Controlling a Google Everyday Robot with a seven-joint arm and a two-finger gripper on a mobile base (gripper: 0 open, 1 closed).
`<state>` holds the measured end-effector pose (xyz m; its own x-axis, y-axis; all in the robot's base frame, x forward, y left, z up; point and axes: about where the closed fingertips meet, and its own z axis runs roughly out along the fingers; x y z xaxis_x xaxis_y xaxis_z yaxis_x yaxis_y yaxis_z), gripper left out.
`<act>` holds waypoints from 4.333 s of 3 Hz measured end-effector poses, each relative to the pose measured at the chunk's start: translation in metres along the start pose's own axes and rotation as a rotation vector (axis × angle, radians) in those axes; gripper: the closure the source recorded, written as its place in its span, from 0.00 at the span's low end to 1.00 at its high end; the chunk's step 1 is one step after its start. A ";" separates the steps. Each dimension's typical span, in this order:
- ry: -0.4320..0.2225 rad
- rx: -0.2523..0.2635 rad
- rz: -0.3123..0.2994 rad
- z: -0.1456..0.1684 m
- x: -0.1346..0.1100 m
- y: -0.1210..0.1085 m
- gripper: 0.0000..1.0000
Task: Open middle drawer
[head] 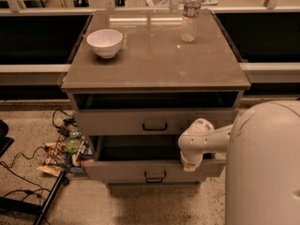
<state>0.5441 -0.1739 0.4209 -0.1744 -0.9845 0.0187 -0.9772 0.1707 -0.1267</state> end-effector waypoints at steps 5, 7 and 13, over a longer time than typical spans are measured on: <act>0.025 -0.058 0.033 0.005 0.008 0.028 0.18; 0.039 -0.098 0.057 -0.001 0.011 0.049 0.65; 0.078 -0.195 0.107 -0.023 0.012 0.101 0.37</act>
Offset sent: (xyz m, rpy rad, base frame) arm 0.0000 0.0000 0.0001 0.0000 0.0000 0.0000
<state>0.4408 -0.1678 0.4313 -0.2795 -0.9556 0.0933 -0.9563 0.2857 0.0616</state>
